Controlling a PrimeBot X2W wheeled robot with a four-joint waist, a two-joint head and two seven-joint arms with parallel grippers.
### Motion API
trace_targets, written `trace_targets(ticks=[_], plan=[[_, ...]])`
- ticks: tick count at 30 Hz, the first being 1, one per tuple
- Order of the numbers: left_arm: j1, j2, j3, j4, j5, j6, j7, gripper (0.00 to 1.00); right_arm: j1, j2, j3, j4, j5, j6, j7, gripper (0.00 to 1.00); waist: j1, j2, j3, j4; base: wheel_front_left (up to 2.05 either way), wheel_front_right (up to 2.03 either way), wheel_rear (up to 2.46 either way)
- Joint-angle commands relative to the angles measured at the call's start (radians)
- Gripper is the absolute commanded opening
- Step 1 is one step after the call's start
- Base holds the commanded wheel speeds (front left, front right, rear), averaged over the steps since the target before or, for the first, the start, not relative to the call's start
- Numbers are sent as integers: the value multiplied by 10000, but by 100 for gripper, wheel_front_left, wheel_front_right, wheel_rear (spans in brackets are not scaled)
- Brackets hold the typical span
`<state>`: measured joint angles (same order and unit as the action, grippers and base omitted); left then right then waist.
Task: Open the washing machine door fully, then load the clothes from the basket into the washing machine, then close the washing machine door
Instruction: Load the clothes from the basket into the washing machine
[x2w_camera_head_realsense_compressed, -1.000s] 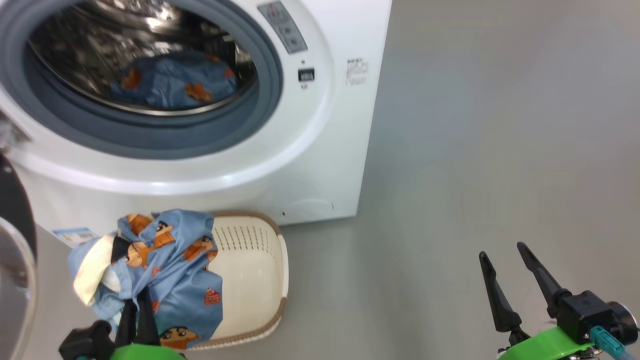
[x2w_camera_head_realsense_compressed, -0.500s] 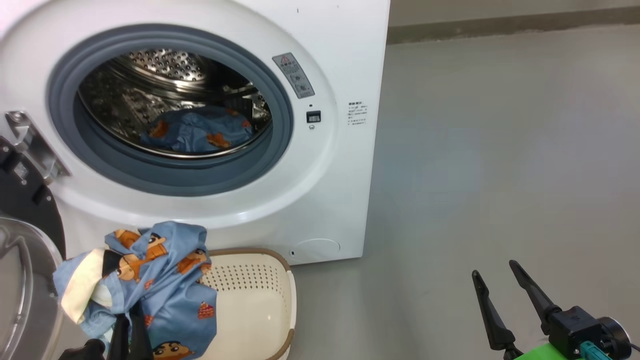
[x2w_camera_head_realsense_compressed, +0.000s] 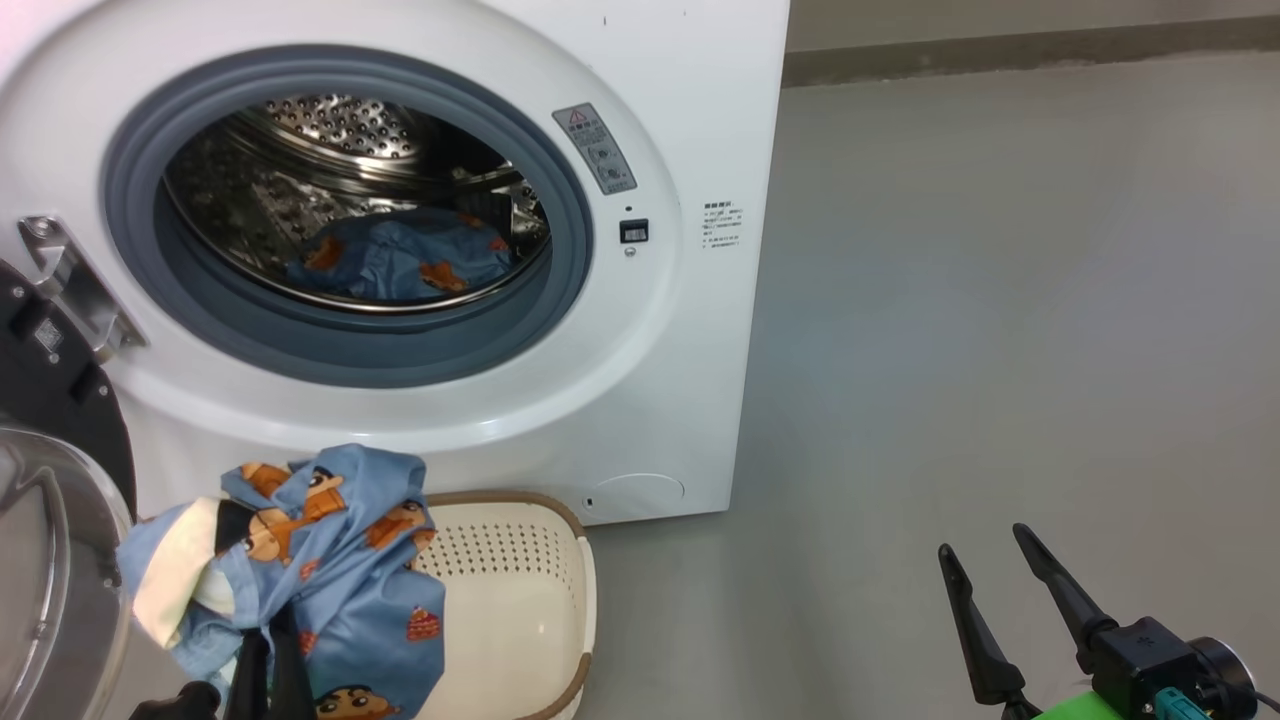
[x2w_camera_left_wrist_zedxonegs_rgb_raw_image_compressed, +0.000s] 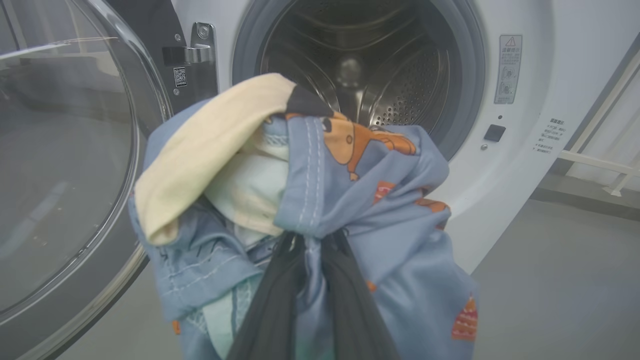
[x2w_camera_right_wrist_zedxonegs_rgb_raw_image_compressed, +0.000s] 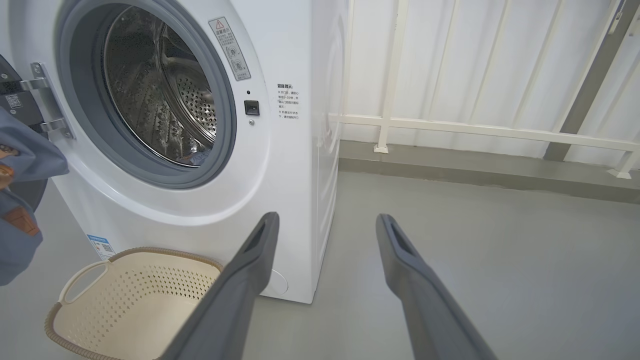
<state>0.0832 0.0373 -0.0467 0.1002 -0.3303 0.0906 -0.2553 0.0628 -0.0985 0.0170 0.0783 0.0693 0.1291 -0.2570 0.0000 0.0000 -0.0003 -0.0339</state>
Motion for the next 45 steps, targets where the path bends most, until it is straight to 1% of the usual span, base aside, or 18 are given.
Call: trace_targets(ticks=[1, 10, 15, 19, 23, 25, 28, 31, 40, 45], plan=[[-407, 130, 253, -317, 110, -62, -64, 0, -182, -55, 270, -266, 7, 16, -48, 100, 0, 0, 122, -30, 0, 0, 0], [-1341, 130, 274, -30, 270, -203, -64, 0, -576, -6, 346, -325, 137, 16, -48, 100, 0, 0, 957, -325, 0, 0, 0], [-2489, 137, 507, 378, 460, -347, -64, 0, -979, 41, 433, -348, 261, 16, -48, 100, 0, 0, 1805, -648, 0, 0, 0], [-3731, 275, 779, 741, 650, -373, -65, 0, -1389, 124, 510, -346, 415, 16, -48, 100, 0, 0, 2594, -987, 0, 0, 0], [-4965, 575, 1001, 1180, 897, -346, -65, 0, -1880, 216, 754, -328, 569, 16, -48, 100, 0, 0, 3412, -1394, 0, 0, 0], [-5835, 850, 1219, 1513, 1039, -263, -65, 0, -2226, 287, 892, -292, 702, 16, -48, 100, 0, 0, 3967, -1727, 0, 0, 0], [-6683, 1093, 1296, 1993, 1227, -181, -65, 0, -2477, 341, 951, -201, 828, 16, -48, 100, 0, 0, 4453, -1971, 0, 0, 0], [-7580, 1327, 1297, 2639, 1434, -72, -65, 0, -2620, 378, 1044, -90, 939, 16, -48, 100, 0, 0, 4864, -2145, 0, 0, 0], [-10255, 2283, 1291, 4658, 1913, 110, -65, 0, -2865, 452, 1459, 136, 1266, 16, -48, 100, 0, 0, 6000, -2787, 0, 0, 0], [-11683, 2881, 1204, 5389, 2211, 138, -65, 0, -3010, 464, 1653, 243, 1377, 16, -48, 100, 0, 0, 6597, -3145, 0, 0, 0]])
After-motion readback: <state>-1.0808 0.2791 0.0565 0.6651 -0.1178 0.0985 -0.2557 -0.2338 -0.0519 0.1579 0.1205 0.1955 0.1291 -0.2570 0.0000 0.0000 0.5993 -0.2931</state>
